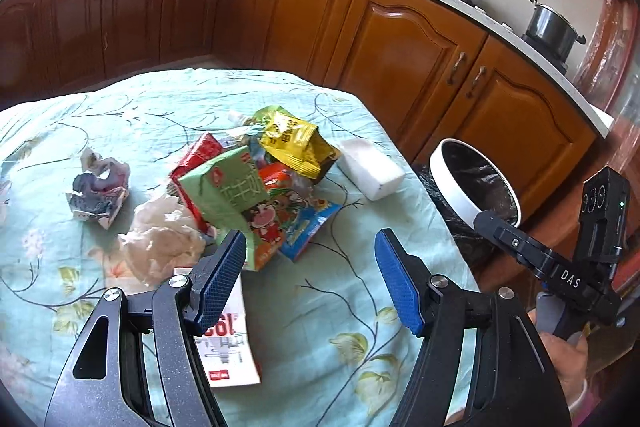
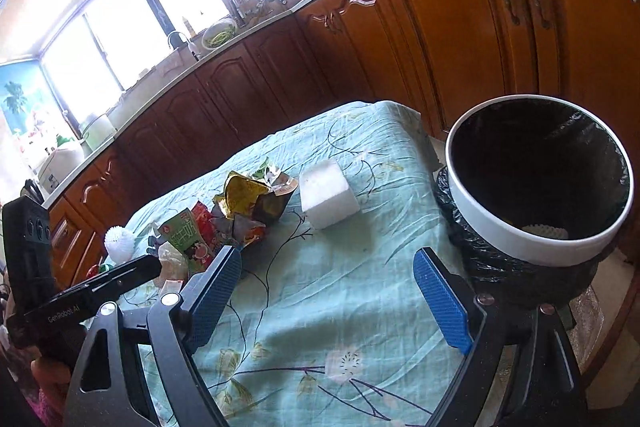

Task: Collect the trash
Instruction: 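Move both tools back over the table toward the remaining trash, then grasp the green milk carton with the left tool while the right tool grasps the white sponge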

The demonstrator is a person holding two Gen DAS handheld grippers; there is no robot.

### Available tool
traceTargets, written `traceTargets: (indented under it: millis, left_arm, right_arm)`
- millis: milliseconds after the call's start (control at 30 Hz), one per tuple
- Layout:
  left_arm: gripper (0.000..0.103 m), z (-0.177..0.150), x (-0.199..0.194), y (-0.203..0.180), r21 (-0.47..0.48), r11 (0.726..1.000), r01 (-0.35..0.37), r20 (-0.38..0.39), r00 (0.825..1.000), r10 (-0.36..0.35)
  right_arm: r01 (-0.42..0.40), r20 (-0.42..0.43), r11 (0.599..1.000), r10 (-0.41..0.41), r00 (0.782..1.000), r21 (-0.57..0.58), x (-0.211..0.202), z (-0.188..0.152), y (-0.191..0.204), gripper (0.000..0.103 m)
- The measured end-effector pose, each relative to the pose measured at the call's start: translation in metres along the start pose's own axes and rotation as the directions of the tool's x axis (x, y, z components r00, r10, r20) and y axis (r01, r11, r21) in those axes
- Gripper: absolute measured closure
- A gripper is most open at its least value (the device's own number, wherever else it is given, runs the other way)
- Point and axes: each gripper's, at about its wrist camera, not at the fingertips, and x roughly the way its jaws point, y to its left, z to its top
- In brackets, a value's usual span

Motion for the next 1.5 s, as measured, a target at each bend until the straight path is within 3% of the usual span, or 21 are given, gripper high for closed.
traceTargets:
  millis: [100, 267, 600, 700, 767, 833, 867, 933, 1133, 1300, 1367, 1433, 1500]
  left_arm:
    - [0.035, 0.005, -0.001, 0.014, -0.022, 0.999, -0.028, 0.006, 1.0, 0.028]
    - [0.035, 0.013, 0.013, 0.034, -0.021, 0.998, -0.056, -0.059, 0.997, 0.055]
    - [0.035, 0.025, 0.042, 0.048, -0.01, 0.998, -0.055, -0.118, 0.992, 0.054]
    - [0.035, 0.028, 0.049, 0.046, -0.006, 0.999, -0.05, -0.125, 0.991, 0.049]
    - [0.042, 0.027, 0.05, 0.047, -0.006, 0.999, -0.045, -0.125, 0.991, 0.044]
    - [0.066, 0.025, 0.052, 0.045, -0.001, 1.0, -0.03, -0.135, 0.99, 0.029]
    - [0.071, 0.024, 0.053, 0.044, 0.0, 1.0, -0.022, -0.142, 0.99, 0.022]
    - [0.093, 0.022, 0.053, 0.041, 0.006, 1.0, -0.007, -0.148, 0.989, 0.008]
    - [0.102, 0.018, 0.039, 0.028, 0.039, 0.999, 0.022, -0.107, 0.994, -0.018]
    - [0.102, 0.018, 0.035, 0.022, 0.065, 0.998, -0.023, -0.096, 0.995, 0.029]
    - [0.094, 0.019, 0.033, 0.024, 0.06, 0.998, -0.029, -0.088, 0.996, 0.034]
    - [0.066, 0.021, 0.035, 0.026, 0.062, 0.996, -0.059, -0.079, 0.995, 0.064]
    - [0.054, 0.025, 0.039, 0.029, 0.051, 0.996, -0.076, -0.076, 0.994, 0.08]
  right_arm:
    - [0.003, -0.018, 0.999, -0.003, 1.0, -0.039, 0.012, 0.007, 0.008, 0.014]
    - [0.003, -0.049, 0.998, -0.007, 0.999, -0.066, 0.034, 0.02, 0.011, 0.014]
    - [0.027, -0.104, 0.991, -0.041, 0.994, -0.133, 0.084, 0.04, 0.014, 0.014]
    - [0.042, -0.133, 0.989, -0.061, 0.989, -0.143, 0.102, 0.042, 0.011, 0.019]
    - [0.051, -0.156, 0.988, -0.074, 0.985, -0.145, 0.112, 0.04, 0.008, 0.028]
    - [0.052, -0.174, 0.989, -0.075, 0.982, -0.137, 0.117, 0.037, 0.004, 0.052]
    - [0.048, -0.176, 0.99, -0.071, 0.982, -0.131, 0.117, 0.035, 0.003, 0.053]
    - [0.05, -0.155, 0.989, -0.072, 0.985, -0.138, 0.112, 0.033, 0.004, 0.055]
    - [0.026, -0.103, 0.993, -0.038, 0.994, -0.114, 0.081, 0.027, 0.006, 0.056]
    - [0.002, -0.081, 0.997, -0.009, 0.997, -0.082, 0.058, 0.018, 0.006, 0.056]
    - [-0.007, -0.081, 0.997, 0.002, 0.997, -0.07, 0.051, 0.014, 0.007, 0.056]
    - [-0.018, -0.082, 0.998, 0.013, 0.997, -0.058, 0.048, 0.01, 0.008, 0.055]
    - [-0.022, -0.083, 0.998, 0.017, 0.996, -0.06, 0.046, 0.009, 0.01, 0.055]
